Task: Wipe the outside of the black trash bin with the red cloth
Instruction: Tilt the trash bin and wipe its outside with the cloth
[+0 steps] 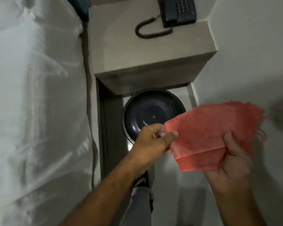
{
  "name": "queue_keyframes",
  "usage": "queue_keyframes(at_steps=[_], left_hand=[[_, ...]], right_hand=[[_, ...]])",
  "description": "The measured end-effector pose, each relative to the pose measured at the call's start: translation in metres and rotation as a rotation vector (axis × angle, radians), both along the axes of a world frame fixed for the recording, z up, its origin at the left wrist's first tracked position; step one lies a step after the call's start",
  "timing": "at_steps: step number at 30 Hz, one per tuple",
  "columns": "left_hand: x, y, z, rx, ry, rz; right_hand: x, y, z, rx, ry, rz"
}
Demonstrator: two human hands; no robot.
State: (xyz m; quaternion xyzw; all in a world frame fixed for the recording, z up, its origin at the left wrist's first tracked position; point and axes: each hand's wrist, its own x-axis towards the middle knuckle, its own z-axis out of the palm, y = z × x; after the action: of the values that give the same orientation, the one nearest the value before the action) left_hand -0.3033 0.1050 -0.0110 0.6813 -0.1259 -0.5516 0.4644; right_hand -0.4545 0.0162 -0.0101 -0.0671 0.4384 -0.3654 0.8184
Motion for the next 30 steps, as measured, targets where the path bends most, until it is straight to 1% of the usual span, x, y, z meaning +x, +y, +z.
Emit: queue_keyframes(at_steps=[3,4,5,7,8,10,12,13,15,17,19,20,22,24,25,27,29,30], left_hand=[[-0.004,0.025,-0.069,0.079,-0.876,-0.376],[-0.002,0.03,-0.092,0.088,-1.072,-0.506],[-0.001,0.03,-0.119,0.098,-1.185,-0.634],[0.002,0.026,-0.165,0.132,-1.334,-0.875],[0.005,0.022,-0.173,0.139,-1.398,-0.943],[0.006,0.02,-0.192,0.106,-1.529,-0.951],[0.01,0.018,-0.202,0.055,-1.669,-0.945],[0.009,0.016,-0.203,0.073,-1.723,-0.977],[0.003,0.011,-0.199,0.187,-1.77,-1.064],[0.005,-0.002,-0.184,0.254,-1.743,-1.07],[0.02,-0.017,-0.157,0.223,-1.649,-0.96],[0.033,-0.024,-0.141,0.174,-1.581,-0.881],[0.059,-0.036,-0.119,0.098,-1.44,-0.749],[0.076,-0.048,-0.111,0.088,-1.344,-0.699],[0.079,-0.052,-0.113,0.082,-1.315,-0.705],[0.084,-0.058,-0.117,0.071,-1.27,-0.739],[0.089,-0.06,-0.121,0.056,-1.221,-0.752],[0.093,-0.059,-0.122,0.048,-1.214,-0.754]], right_hand=[[-0.042,0.014,-0.057,0.009,0.133,-0.028],[-0.054,0.018,-0.081,0.018,0.189,-0.045],[-0.066,0.021,-0.115,0.0,0.24,-0.058],[-0.084,0.03,-0.186,-0.035,0.355,-0.05],[-0.086,0.033,-0.212,-0.024,0.397,-0.043],[-0.087,0.041,-0.266,-0.016,0.392,-0.07],[-0.078,0.046,-0.313,-0.01,0.341,-0.099],[-0.07,0.047,-0.33,-0.004,0.303,-0.116],[-0.055,0.048,-0.352,0.003,0.262,-0.095],[-0.035,0.045,-0.361,-0.028,0.287,-0.06],[-0.018,0.038,-0.358,-0.087,0.311,-0.089],[-0.01,0.034,-0.354,-0.143,0.305,-0.114],[0.001,0.025,-0.344,-0.304,0.327,-0.143],[0.01,0.023,-0.338,-0.492,0.379,-0.119],[0.013,0.024,-0.339,-0.574,0.386,-0.08],[0.021,0.022,-0.347,-0.703,0.393,0.07],[0.038,0.007,-0.358,-0.731,0.489,0.229],[0.051,-0.005,-0.355,-0.708,0.553,0.268]])
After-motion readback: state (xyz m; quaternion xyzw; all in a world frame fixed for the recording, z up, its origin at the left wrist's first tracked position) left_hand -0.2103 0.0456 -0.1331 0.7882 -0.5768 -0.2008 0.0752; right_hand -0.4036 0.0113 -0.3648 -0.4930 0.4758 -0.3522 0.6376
